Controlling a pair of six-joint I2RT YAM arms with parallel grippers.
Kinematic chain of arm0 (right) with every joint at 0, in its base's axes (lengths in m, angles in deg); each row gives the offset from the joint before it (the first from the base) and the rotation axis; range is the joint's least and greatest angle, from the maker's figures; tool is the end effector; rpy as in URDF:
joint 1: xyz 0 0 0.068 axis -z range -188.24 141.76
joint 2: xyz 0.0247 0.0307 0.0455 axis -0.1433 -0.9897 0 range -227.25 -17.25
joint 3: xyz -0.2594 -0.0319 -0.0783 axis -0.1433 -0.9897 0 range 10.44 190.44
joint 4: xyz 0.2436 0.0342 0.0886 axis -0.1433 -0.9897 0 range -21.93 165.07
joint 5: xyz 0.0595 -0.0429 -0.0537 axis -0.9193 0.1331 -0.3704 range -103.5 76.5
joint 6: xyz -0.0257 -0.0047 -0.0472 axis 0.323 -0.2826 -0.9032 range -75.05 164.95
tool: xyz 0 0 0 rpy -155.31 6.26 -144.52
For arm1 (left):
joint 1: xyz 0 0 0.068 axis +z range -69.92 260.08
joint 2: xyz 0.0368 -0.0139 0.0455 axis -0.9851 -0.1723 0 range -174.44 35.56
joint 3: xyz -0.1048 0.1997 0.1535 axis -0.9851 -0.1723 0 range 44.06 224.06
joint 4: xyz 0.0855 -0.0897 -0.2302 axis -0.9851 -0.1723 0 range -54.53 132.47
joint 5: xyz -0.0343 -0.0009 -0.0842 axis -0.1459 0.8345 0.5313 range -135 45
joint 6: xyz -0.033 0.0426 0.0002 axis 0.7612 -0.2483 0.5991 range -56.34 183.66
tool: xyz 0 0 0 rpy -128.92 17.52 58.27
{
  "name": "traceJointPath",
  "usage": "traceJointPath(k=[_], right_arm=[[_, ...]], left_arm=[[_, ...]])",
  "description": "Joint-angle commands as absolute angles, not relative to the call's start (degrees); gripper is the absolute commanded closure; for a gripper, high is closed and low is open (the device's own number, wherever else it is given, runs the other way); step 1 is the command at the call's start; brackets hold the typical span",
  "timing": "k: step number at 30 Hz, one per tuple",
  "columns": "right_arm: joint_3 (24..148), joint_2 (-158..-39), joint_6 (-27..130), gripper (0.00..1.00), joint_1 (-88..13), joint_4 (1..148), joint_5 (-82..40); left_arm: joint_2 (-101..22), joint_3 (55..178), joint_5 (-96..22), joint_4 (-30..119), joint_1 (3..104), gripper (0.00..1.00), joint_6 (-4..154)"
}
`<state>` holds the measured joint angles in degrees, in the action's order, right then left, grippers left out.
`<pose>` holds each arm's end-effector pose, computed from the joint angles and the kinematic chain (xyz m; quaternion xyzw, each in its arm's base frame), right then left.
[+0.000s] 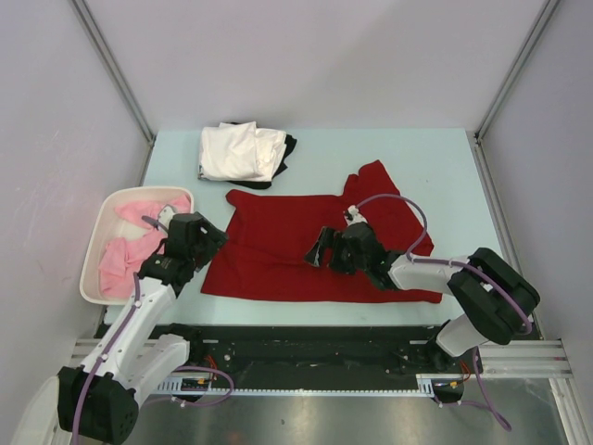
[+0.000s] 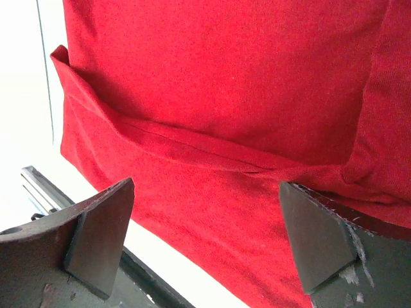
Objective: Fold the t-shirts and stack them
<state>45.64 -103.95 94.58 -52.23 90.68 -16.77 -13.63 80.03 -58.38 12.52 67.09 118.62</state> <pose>0.2095 0.2050 0.1585 0.0308 0.8898 0.3488 0.2927 0.1762 -0.0323 0.2413 -0.3696 0.8344 -0.1319 0.3871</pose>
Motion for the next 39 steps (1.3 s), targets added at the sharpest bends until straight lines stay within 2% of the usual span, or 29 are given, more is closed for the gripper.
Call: traceJointPath(k=[1,14,19,23,28,33,39], right_arm=[[46.92,-104.17,95.31,0.0,-51.14,95.36,-14.99],[50.17,-113.48,95.05,0.0,-47.62,98.18,-16.31],[50.52,-112.62,94.52,0.0,-46.91,98.89,-17.72],[51.75,-104.46,91.19,0.0,-45.51,92.84,-15.09],[57.28,-94.16,82.85,0.0,-39.2,79.22,-10.08],[63.25,-93.19,78.53,0.0,-31.45,66.22,-9.2],[68.88,-97.4,74.84,0.0,-23.54,60.83,-8.66]], left_arm=[[-12.69,79.84,-59.59,13.03,66.81,0.25,117.36],[-12.34,79.31,-59.58,12.59,66.9,0.25,116.83],[-11.99,79.83,-59.59,11.71,66.9,0.25,116.22],[-11.81,80.19,-58.62,11.0,66.81,0.25,115.25],[-15.92,81.94,-58.01,12.32,66.9,0.24,113.41],[-23.83,86.59,-57.48,12.68,66.81,0.23,110.94],[-34.81,92.47,-58.44,14.44,66.9,0.22,109.89]])
